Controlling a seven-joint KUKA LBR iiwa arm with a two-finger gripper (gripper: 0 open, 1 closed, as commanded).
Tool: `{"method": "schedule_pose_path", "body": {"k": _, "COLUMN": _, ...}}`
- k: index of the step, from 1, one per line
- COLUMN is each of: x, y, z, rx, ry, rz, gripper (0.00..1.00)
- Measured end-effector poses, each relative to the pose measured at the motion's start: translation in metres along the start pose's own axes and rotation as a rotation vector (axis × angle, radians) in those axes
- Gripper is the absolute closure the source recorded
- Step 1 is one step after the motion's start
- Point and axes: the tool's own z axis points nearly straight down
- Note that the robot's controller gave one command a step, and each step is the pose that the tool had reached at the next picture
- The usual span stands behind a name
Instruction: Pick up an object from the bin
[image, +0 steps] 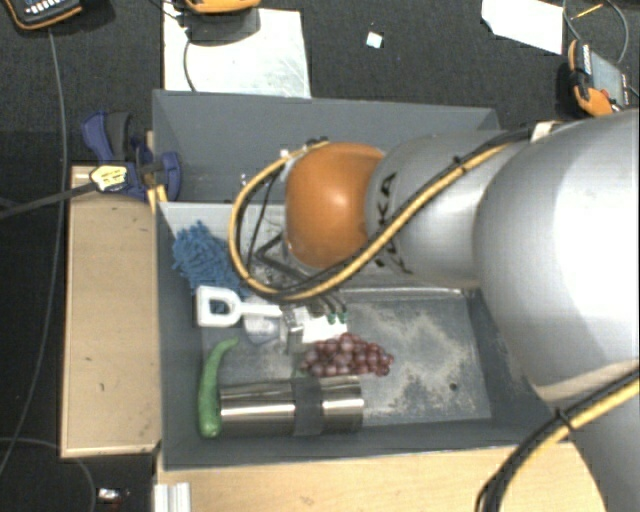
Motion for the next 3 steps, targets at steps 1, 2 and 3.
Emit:
{"method": "schedule_pose_path", "body": {"k": 1, "x": 0.067, "y": 0.041, "z": 0.021, "rx": 0.001, "ry": -0.040, "rz": -0.187, "gripper": 1.00}}
{"method": "schedule_pose_path", "body": {"k": 2, "x": 0.067, "y": 0.041, "z": 0.020, "rx": 0.001, "ry": -0.040, "rz": -0.185, "gripper": 1.00}}
{"method": "schedule_pose_path", "body": {"k": 3, "x": 0.053, "y": 0.058, "z": -0.062, "rx": 0.000, "ry": -0.053, "rz": -0.202, "gripper": 1.00}}
